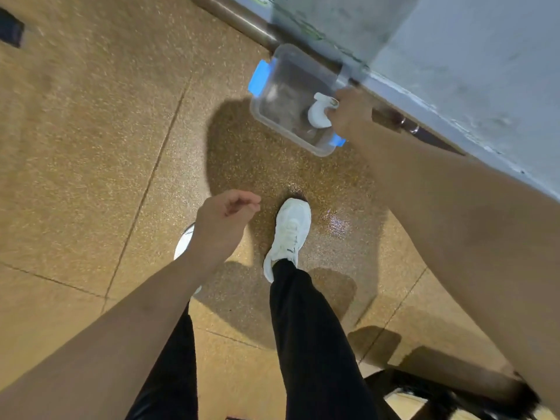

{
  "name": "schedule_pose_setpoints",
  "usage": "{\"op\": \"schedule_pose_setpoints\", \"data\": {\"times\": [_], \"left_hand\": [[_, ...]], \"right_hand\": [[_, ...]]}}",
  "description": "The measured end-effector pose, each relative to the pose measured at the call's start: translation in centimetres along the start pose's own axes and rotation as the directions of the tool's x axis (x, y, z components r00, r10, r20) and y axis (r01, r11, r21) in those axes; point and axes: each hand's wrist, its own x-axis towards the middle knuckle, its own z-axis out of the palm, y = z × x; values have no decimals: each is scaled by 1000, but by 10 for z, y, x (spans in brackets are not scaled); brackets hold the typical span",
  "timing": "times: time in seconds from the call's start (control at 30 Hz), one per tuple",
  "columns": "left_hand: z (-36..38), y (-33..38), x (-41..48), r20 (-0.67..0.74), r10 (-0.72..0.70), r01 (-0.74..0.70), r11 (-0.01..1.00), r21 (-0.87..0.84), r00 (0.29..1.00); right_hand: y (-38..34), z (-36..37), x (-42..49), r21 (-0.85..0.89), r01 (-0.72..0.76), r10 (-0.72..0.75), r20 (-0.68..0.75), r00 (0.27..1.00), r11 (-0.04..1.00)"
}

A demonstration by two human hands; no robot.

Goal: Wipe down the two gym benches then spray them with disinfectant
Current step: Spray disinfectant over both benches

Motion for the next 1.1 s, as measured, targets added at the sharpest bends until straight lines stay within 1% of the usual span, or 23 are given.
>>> {"op": "schedule_pose_setpoints", "data": {"times": [0.03, 0.17, 0.23, 0.3, 0.33, 0.37, 0.4, 0.47, 0.5, 0.53, 0.6, 0.63, 0.7, 0.77, 0.87, 0.97, 1.03, 1.1], "left_hand": [[4, -1, 5, 4, -4, 4, 1000, 9, 1000], [15, 25, 23, 44, -1, -3, 997, 81, 999], [20, 47, 33, 54, 41, -48, 991, 121, 998], [21, 69, 41, 61, 71, -80, 986, 148, 996], [22, 80, 44, 61, 91, -101, 977, 189, 994], [22, 88, 48, 59, 114, -125, 960, 251, 992], [22, 95, 50, 54, 146, -155, 937, 312, 988], [19, 104, 52, 51, 222, -221, 869, 443, 974], [17, 107, 52, 70, 249, -247, 808, 535, 966], [12, 109, 50, 98, 263, -264, 725, 637, 960], [0, 108, 45, 160, 282, -295, 546, 784, 946], [-8, 107, 40, 191, 293, -318, 488, 813, 937], [-22, 102, 24, 241, 342, -384, 453, 805, 908], [-33, 99, 2, 248, 381, -415, 459, 785, 891], [-43, 97, -46, 272, 358, -432, 513, 742, 893], [-52, 97, -104, 317, 305, -439, 576, 690, 898], [-59, 102, -144, 372, 250, -442, 626, 642, 894], [-66, 107, -184, 436, 196, -449, 651, 612, 878]], "right_hand": [[1, 3, 3, 4, -11, 11, -31, 999, 1000], [3, -7, 1, 240, -88, 119, -116, 986, 967], [7, -20, -12, 364, -114, 176, -141, 974, 925], [10, -30, -32, 493, -102, 203, -157, 966, 864], [12, -33, -43, 552, -95, 214, -155, 964, 829], [15, -34, -55, 626, -95, 238, -149, 960, 774], [18, -37, -68, 720, -104, 274, -124, 954, 686], [24, -46, -98, 882, -118, 322, -39, 946, 456], [27, -51, -114, 927, -121, 317, 2, 948, 356], [29, -57, -130, 952, -128, 294, 42, 955, 277], [32, -66, -159, 977, -153, 222, 118, 968, 148], [33, -69, -172, 982, -171, 183, 154, 971, 85], [33, -76, -198, 977, -210, 138, 212, 967, -31], [28, -81, -225, 968, -220, 168, 238, 957, -121], [7, -79, -268, 955, -153, 291, 226, 930, -254], [-22, -81, -313, 920, -77, 368, 230, 901, -385], [-35, -90, -344, 864, -13, 414, 254, 874, -504], [-42, -102, -379, 774, 70, 429, 270, 862, -629]]}}
